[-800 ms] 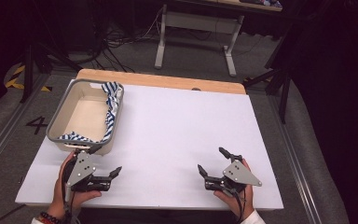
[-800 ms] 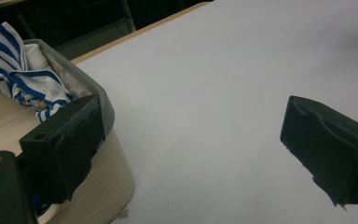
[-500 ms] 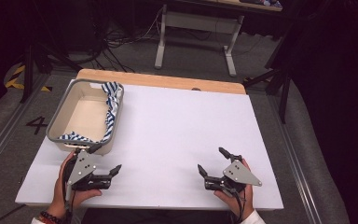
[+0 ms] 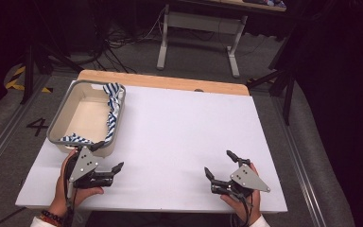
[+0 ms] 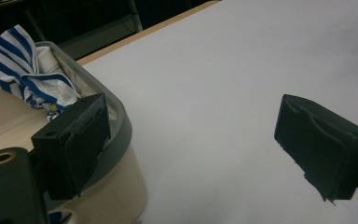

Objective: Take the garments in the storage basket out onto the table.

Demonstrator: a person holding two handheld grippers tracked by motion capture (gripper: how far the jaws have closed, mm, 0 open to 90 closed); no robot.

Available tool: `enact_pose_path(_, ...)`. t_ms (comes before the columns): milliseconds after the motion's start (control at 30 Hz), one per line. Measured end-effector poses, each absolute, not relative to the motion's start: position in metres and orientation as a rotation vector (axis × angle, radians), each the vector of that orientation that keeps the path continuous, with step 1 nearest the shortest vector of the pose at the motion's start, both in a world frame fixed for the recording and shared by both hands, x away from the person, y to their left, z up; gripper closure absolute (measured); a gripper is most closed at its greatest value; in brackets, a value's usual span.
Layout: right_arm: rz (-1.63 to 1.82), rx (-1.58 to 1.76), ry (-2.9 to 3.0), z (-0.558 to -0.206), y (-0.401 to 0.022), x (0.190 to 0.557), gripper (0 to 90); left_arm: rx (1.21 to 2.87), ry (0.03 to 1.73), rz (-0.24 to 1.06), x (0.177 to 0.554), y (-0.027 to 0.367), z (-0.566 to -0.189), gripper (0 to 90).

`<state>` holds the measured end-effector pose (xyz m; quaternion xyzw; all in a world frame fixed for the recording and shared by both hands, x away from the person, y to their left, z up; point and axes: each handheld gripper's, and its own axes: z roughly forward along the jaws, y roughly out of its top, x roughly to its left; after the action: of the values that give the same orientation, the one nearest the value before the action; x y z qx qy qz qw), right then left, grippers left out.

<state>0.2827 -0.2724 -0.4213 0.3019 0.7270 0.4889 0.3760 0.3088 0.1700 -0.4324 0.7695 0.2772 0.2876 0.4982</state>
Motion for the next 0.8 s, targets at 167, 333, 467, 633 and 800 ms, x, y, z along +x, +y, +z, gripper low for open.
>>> enact_pose_path(167, 1.242, 0.781, 1.859, -0.422, -0.274, 0.284, 9.8, 1.869, 0.676, 0.718, 0.314, 0.176, -0.419, 11.0)
enact_pose_path(333, 1.243, 0.795, 1.86, -0.422, -0.275, 0.285, 9.8, 1.889, 0.703, 0.683, 0.326, 0.181, -0.407, 9.7)
enact_pose_path(467, 1.241, 0.8, 1.864, -0.423, -0.276, 0.286, 9.9, 1.927, 0.719, 0.688, 0.338, 0.183, -0.394, 9.8)
enact_pose_path(633, 1.238, 0.81, 1.864, -0.423, -0.278, 0.286, 9.9, 1.966, 0.726, 0.687, 0.358, 0.186, -0.369, 11.0)
enact_pose_path(800, 1.23, 0.819, 1.867, -0.424, -0.279, 0.288, 9.9, 2.021, 0.765, 0.702, 0.391, 0.192, -0.353, 12.1)
